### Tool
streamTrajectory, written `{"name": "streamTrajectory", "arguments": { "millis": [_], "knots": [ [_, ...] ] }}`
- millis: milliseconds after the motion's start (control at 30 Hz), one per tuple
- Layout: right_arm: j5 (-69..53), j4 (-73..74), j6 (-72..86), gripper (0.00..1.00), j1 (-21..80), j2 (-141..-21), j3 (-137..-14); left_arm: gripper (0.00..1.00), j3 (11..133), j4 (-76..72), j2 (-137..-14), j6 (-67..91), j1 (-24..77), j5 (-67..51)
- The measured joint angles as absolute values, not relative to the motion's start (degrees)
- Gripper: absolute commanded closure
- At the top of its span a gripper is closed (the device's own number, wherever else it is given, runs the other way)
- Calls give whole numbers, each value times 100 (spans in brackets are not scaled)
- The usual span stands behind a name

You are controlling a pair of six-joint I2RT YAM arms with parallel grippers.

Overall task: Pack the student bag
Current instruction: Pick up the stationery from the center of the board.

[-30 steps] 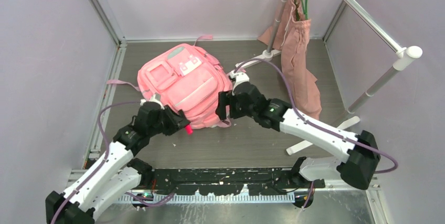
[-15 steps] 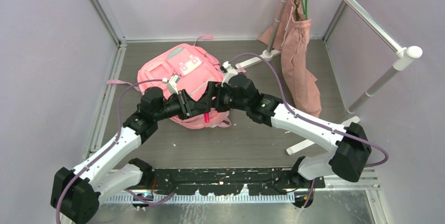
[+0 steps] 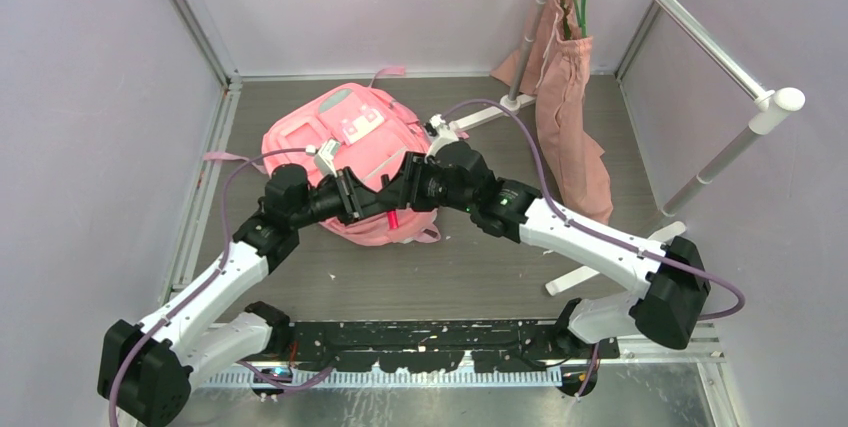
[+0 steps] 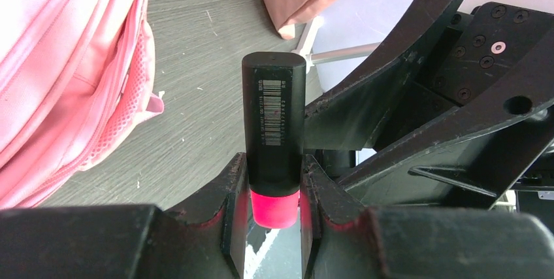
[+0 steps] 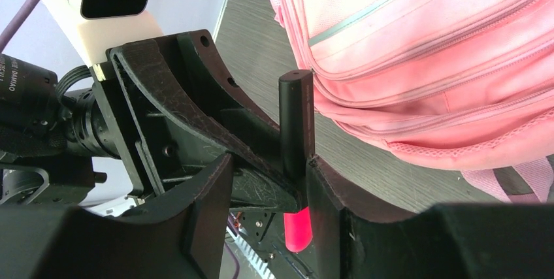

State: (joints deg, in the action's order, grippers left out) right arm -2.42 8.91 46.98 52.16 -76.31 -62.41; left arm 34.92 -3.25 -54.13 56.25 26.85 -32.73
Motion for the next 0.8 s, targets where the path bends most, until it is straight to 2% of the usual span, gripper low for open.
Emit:
{"name": "streamTrajectory", "arguments": {
  "millis": [300,500,800],
  "knots": [
    [-261,926,4716,59,5205,-7826,-6383,100,3481,-248,-5398,5498,2580,-3273],
    [-314,947,4724,52,5216,-7819,-6381,100,3481,-23,-5242,5308,2574,-3264],
    [145,862,4838,52,5022,-7463,-6051,100,3481,-12,-5094,5186,2692,-3789]
  ]
}}
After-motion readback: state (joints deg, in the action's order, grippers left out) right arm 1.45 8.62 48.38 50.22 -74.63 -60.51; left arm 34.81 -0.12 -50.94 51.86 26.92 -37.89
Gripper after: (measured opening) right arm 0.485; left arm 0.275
